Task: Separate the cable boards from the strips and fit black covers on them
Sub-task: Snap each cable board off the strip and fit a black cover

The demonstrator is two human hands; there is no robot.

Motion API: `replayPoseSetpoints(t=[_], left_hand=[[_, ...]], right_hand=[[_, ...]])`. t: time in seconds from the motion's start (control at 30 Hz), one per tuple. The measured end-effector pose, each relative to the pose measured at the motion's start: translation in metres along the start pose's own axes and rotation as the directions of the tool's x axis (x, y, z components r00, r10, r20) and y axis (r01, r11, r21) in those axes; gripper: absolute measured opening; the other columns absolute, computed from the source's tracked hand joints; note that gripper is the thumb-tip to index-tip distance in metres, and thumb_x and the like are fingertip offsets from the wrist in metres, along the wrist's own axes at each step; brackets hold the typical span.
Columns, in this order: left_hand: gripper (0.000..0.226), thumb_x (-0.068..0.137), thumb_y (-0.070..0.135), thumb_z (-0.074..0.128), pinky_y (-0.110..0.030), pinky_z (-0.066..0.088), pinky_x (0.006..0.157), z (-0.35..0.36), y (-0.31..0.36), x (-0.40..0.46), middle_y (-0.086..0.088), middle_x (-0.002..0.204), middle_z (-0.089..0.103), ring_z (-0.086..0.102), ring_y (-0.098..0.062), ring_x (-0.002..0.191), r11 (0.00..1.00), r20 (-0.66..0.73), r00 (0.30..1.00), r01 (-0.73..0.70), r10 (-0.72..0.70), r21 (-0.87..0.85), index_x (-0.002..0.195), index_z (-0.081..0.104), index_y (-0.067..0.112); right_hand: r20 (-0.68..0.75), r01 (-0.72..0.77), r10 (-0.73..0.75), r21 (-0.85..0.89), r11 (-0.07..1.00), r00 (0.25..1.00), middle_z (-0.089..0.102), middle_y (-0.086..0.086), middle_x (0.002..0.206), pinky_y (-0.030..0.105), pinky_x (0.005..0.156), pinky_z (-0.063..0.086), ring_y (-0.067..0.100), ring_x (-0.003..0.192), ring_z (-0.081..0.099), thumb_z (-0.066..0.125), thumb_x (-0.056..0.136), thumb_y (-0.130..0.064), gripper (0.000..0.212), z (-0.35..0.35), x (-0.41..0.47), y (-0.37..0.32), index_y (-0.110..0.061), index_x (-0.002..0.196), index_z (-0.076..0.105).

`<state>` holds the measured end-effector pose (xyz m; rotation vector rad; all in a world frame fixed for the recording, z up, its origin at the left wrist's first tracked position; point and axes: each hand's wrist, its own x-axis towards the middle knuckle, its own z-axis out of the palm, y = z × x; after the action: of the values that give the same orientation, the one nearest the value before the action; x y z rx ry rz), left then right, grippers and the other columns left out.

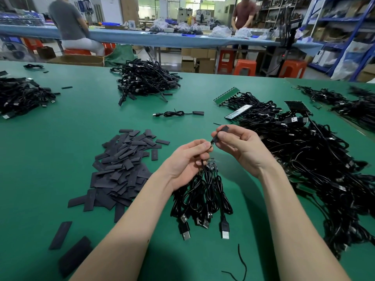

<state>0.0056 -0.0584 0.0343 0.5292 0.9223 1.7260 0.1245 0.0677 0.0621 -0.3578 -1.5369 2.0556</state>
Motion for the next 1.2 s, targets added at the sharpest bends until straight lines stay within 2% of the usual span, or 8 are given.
replayPoseSetpoints(t=[0.1,0.3,0.53,0.73,0.87,1.0,1.13,1.2], left_hand=[[0.013,0.079,0.01,0.067,-0.013,0.035,0.049,-0.001,0.001,-0.001,0.0,0.073,0.065,0.049,-0.002,0.053,1.0,-0.011,1.0,-0.007,0.007,0.007,0.087,0.057,0.012],[0.015,0.079,0.011,0.067,-0.013,0.038,0.052,0.0,0.0,-0.001,0.002,0.074,0.066,0.048,-0.002,0.052,0.999,-0.012,1.0,-0.023,0.023,0.027,0.084,0.054,0.014],[0.029,0.067,0.019,0.081,-0.014,0.047,0.057,0.003,-0.003,-0.002,-0.004,0.08,0.071,0.062,-0.008,0.068,0.989,-0.078,0.99,-0.106,0.114,0.101,0.091,0.066,0.014],[0.01,0.064,0.016,0.084,-0.012,0.048,0.056,0.004,-0.006,-0.002,-0.006,0.072,0.071,0.066,-0.008,0.065,0.979,-0.127,0.977,-0.155,0.172,0.134,0.07,0.077,0.018],[0.015,0.065,0.012,0.082,-0.012,0.047,0.056,0.004,-0.006,-0.003,-0.008,0.072,0.072,0.067,-0.009,0.065,0.977,-0.146,0.971,-0.174,0.192,0.127,0.076,0.073,0.01],[0.012,0.065,0.012,0.082,-0.012,0.048,0.056,0.005,-0.006,-0.003,-0.008,0.073,0.072,0.067,-0.009,0.065,0.977,-0.15,0.97,-0.175,0.192,0.119,0.073,0.073,0.012],[0.009,0.065,0.014,0.082,-0.012,0.047,0.055,0.004,-0.006,-0.002,-0.007,0.074,0.072,0.067,-0.009,0.066,0.981,-0.153,0.97,-0.182,0.19,0.07,0.068,0.074,0.017],[0.009,0.064,0.016,0.083,-0.013,0.048,0.055,0.004,-0.005,-0.002,-0.006,0.075,0.072,0.066,-0.008,0.066,0.981,-0.15,0.97,-0.187,0.192,0.051,0.068,0.075,0.018]], right_hand=[[-0.008,-0.02,0.02,0.037,0.999,1.0,0.077,0.01,0.089,0.02,0.074,0.057,0.013,0.078,0.073,0.073,0.073,-0.008,0.021,0.002,0.001,0.004,-0.005,0.094,0.072],[0.043,-0.056,0.057,-0.026,0.998,0.997,0.077,0.01,0.089,0.021,0.075,0.057,0.014,0.076,0.073,0.073,0.074,-0.01,0.019,-0.001,0.0,0.005,-0.007,0.092,0.073],[-0.058,-0.036,0.039,0.066,0.997,0.998,0.076,0.008,0.087,0.018,0.073,0.057,0.013,0.076,0.072,0.074,0.075,-0.013,0.022,-0.004,0.002,0.005,-0.005,0.096,0.073],[-0.05,-0.064,0.068,0.08,0.995,0.996,0.076,0.009,0.088,0.017,0.072,0.057,0.012,0.077,0.072,0.076,0.073,-0.014,0.013,-0.002,0.002,0.007,-0.009,0.085,0.079],[-0.013,-0.077,0.078,0.066,0.995,0.997,0.076,0.009,0.087,0.017,0.075,0.057,0.013,0.08,0.072,0.076,0.074,-0.013,0.016,-0.001,0.002,0.008,-0.006,0.088,0.077],[-0.01,-0.067,0.068,0.049,0.997,0.998,0.076,0.009,0.087,0.018,0.075,0.056,0.013,0.079,0.072,0.077,0.074,-0.014,0.019,0.0,0.001,0.007,-0.007,0.092,0.077],[-0.023,0.023,-0.022,0.058,0.998,1.0,0.076,0.019,0.099,0.026,0.08,0.058,0.02,0.084,0.073,0.079,0.073,-0.013,0.045,0.008,0.002,0.009,-0.013,0.116,0.068],[-0.036,0.083,-0.081,0.064,0.995,0.996,0.075,0.021,0.103,0.028,0.081,0.058,0.023,0.088,0.073,0.08,0.073,-0.014,0.048,0.013,0.002,0.009,-0.017,0.119,0.067]])
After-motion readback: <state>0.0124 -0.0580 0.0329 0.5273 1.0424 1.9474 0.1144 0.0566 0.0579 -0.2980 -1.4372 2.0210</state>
